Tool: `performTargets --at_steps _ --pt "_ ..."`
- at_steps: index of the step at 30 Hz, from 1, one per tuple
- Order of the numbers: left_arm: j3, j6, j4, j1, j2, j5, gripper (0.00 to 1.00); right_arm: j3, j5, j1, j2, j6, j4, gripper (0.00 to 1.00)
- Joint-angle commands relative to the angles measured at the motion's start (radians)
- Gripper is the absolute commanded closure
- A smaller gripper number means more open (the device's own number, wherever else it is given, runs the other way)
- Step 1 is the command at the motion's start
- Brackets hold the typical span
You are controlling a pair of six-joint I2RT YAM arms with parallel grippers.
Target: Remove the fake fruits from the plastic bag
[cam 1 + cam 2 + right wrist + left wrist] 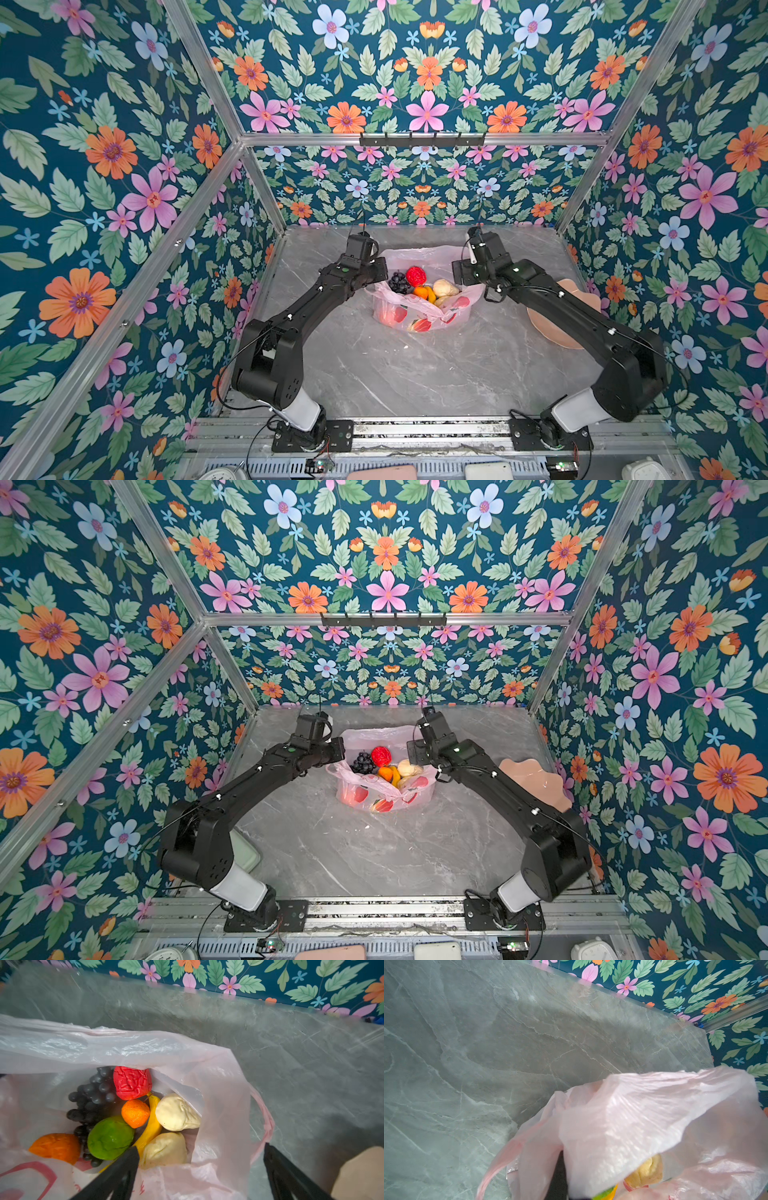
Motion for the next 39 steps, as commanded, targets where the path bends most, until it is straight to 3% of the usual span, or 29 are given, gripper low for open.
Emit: performTargets --at_steps 1,5,8,12,14,15,17,21,25,32,39 --pt "0.001 0.013 0.032 -0.001 -0.005 -0.003 1.00 0.097 0.149 0.011 0.135 -0.067 -0.136 0.05" --pt "0.030 0.032 -0.020 -0.001 0.014 0.017 1.00 0.238 0.210 0.009 0.295 -0.079 -0.233 0.05" --pt "0.030 0.033 -0.047 0.014 0.021 0.004 1.00 0.276 0.203 0.007 0.363 -0.081 -0.249 0.10" --pt "0.015 0.001 -0.058 0.075 0.041 0.045 1.00 0.235 0.162 0.006 0.365 -0.076 -0.190 0.38" --pt "0.006 -0.015 -0.058 0.104 0.052 0.066 1.00 0.196 0.144 -0.009 0.342 -0.051 -0.159 0.58" --pt "0.001 -0.021 -0.057 0.120 0.060 0.078 1.00 0.169 0.112 -0.028 0.321 -0.024 -0.144 0.69" --pt "-0.017 -0.037 -0.047 0.154 0.070 0.095 1.00 0.116 0.035 -0.072 0.277 0.024 -0.112 0.83" --pt "-0.054 -0.068 -0.001 0.211 0.087 0.150 1.00 -0.014 -0.206 -0.177 0.170 0.121 0.006 1.00" --pt "0.006 -0.065 -0.008 0.210 0.136 0.163 1.00 -0.020 -0.339 -0.194 0.144 0.152 0.058 1.00" --pt "0.155 -0.029 0.001 0.190 0.133 0.113 0.99 0.038 -0.409 -0.193 0.115 0.231 0.099 1.00" --pt "0.180 0.016 -0.108 0.152 0.121 0.014 0.66 -0.060 -0.465 -0.187 0.038 0.295 0.206 1.00"
